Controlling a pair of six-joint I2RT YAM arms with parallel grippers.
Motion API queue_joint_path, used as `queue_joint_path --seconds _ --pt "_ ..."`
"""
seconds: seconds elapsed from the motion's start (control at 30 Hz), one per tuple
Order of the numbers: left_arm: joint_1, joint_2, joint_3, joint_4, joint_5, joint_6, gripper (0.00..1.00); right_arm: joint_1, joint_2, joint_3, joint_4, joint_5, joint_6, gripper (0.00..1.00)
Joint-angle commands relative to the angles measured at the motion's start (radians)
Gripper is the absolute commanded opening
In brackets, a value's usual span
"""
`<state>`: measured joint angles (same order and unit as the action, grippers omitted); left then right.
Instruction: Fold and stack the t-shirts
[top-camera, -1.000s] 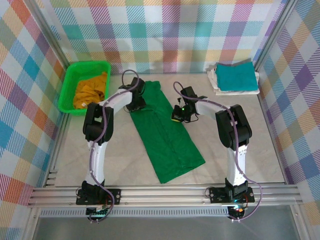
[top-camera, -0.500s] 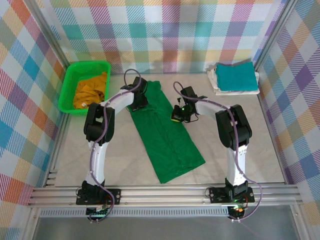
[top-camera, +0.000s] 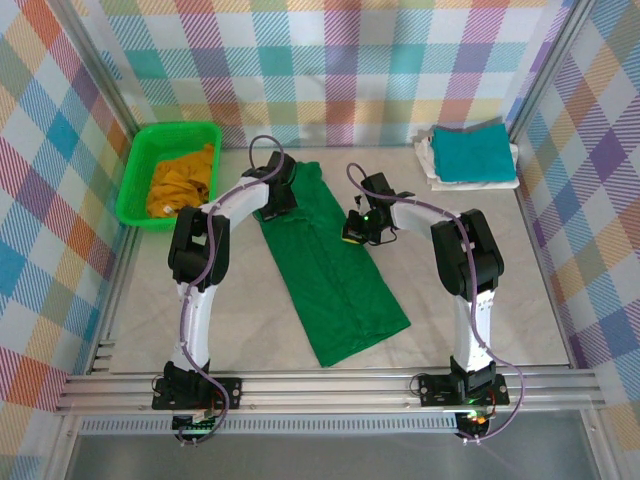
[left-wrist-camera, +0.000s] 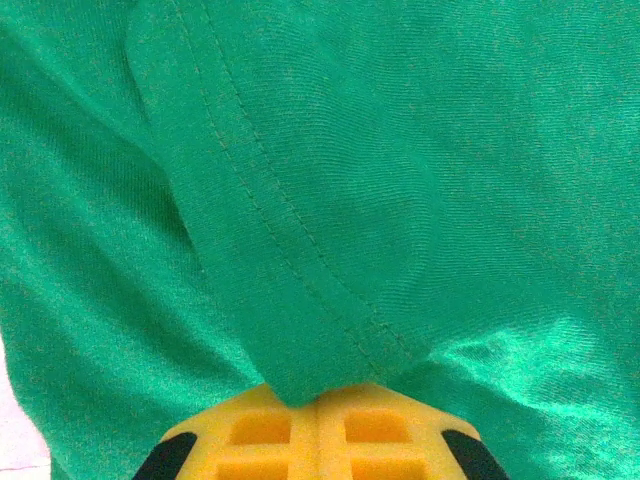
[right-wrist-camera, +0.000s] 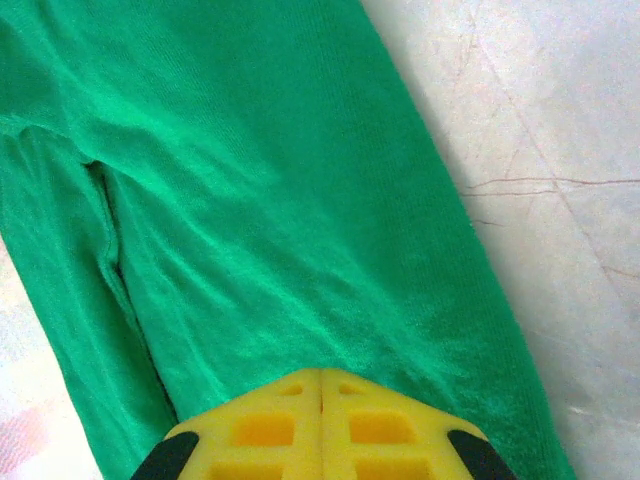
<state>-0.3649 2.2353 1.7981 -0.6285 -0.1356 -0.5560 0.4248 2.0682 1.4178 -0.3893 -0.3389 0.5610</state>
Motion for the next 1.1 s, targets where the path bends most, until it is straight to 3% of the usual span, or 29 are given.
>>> queue_joint_path --seconds 0.0,0.17,0.53,0.73,1.07 --pt "-0.011 -0.016 0.018 -0.030 -0.011 0.005 0.19 -0.003 0.004 0.016 0.004 -0.032 -0.009 0.07" --pt "-0.011 0.024 0.041 -0.034 0.007 -0.002 0.26 -0.003 0.003 0.019 0.001 -0.033 -0.009 0.08" --pt "-0.015 0.053 0.040 -0.032 0.016 -0.007 0.25 -0.003 0.010 0.018 0.004 -0.034 -0.007 0.07" --pt "-0.017 0.030 0.033 -0.036 0.002 -0.007 0.00 -0.003 0.014 0.023 0.002 -0.035 -0.005 0.07" --pt "-0.026 -0.040 0.056 -0.099 -0.008 0.001 0.00 -0.003 0.016 0.026 -0.002 -0.031 0.000 0.07"
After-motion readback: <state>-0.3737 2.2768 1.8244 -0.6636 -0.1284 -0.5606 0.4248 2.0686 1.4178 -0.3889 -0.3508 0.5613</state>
